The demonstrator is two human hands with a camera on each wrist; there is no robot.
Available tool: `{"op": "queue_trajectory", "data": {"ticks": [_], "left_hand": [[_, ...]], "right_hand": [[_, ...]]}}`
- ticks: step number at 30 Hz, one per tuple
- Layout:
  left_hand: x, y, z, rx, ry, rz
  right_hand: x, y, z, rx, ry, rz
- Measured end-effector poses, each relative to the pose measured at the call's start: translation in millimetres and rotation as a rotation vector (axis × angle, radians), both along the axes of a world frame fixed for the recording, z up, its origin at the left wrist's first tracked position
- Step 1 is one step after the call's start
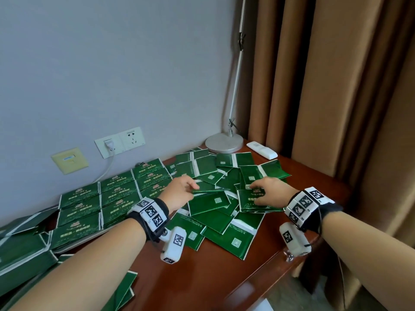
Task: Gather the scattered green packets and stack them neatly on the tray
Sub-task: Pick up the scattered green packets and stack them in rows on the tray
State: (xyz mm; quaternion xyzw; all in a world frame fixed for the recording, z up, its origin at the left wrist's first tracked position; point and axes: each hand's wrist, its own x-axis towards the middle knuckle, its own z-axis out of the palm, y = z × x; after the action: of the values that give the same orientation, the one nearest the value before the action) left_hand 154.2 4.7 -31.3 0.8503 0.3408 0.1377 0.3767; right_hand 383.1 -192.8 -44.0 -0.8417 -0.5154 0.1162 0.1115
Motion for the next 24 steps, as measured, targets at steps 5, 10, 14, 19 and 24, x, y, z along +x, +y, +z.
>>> {"op": "queue_trajectory", "data": {"ticks": [5,10,14,19,24], "left_hand": [[-7.5,-11.6,11.1,0.138,0.295,-0.104],[8.2,-18.7,9.6,0.244,0.292,-0.11],[25.7,-19.6,-8.0,0.347,0.395,-0.119],[36.5,-17.1,-25.9,0.448,0.526,-0.123],[37.9,-21.3,-23.2,0.513,0.487,-0.075]], "right_hand": [[-7.0,2.8,-3.3,-0.043,-0.06,-0.047],[-4.4,0.1,2.4,-0.027,-0.066,-0.145],[-4.5,-6.7,-1.3,-0.082,-0.051,-0.204],[-7.1,-12.4,-4.5,-0.056,-0.07,-0.266],[-4.8,-12.4,1.2,0.009,0.047,-0.247]]}}
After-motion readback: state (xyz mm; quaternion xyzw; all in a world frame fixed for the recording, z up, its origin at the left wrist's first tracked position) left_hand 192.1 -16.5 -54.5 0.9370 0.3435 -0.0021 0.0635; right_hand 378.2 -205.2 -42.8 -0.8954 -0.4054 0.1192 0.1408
